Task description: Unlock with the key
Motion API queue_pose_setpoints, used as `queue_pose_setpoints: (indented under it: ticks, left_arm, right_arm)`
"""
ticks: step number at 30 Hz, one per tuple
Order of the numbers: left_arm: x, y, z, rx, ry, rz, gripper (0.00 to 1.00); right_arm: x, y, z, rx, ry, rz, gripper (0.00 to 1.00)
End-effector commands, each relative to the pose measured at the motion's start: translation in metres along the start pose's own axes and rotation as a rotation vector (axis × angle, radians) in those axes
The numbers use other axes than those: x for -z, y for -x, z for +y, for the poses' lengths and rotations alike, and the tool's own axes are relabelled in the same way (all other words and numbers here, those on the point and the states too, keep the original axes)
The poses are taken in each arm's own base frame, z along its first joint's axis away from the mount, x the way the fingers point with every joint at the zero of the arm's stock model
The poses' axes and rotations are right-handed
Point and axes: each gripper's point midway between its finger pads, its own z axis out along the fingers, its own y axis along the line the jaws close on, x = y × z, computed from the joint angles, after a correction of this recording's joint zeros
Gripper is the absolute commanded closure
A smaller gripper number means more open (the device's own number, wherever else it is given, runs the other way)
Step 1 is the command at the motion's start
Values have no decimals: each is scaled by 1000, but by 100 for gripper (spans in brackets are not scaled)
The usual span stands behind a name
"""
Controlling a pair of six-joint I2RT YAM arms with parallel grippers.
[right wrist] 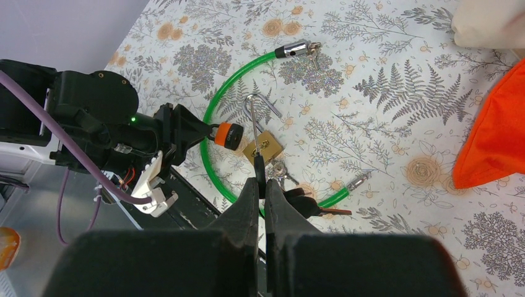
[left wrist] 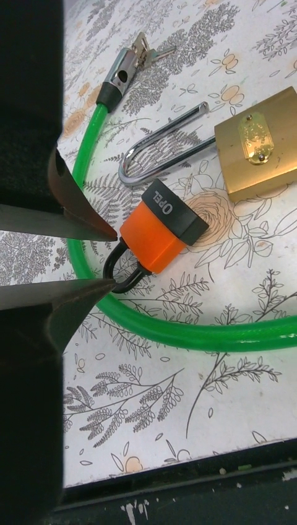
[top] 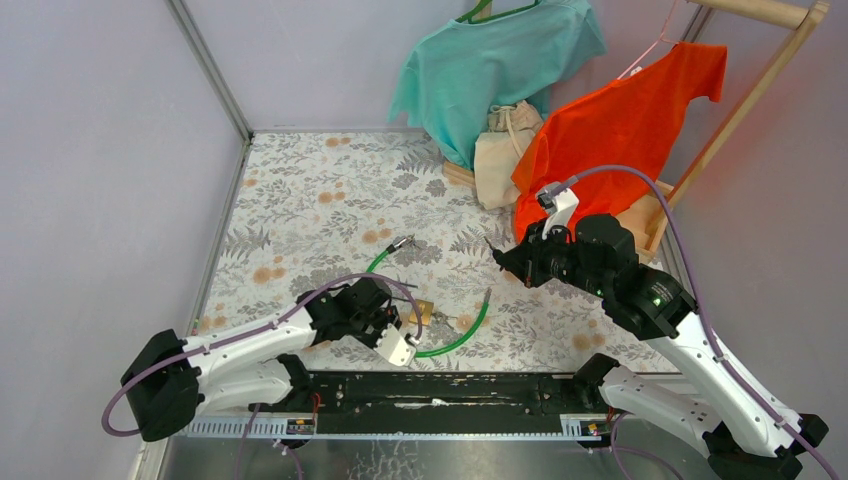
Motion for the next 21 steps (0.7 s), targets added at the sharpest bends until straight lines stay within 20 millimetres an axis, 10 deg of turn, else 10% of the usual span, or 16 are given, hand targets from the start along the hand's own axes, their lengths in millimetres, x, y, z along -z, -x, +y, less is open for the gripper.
queue_pose_setpoints:
  ticks: [1,21]
  left_arm:
    - [-6,7,-2,38,1,-39,65]
    - [-19,-6,-11,62,-12,11,65]
  right_arm:
    - [1,13,5,3,15,-51,100]
    - [-2,11,4,-8,16,-50,100]
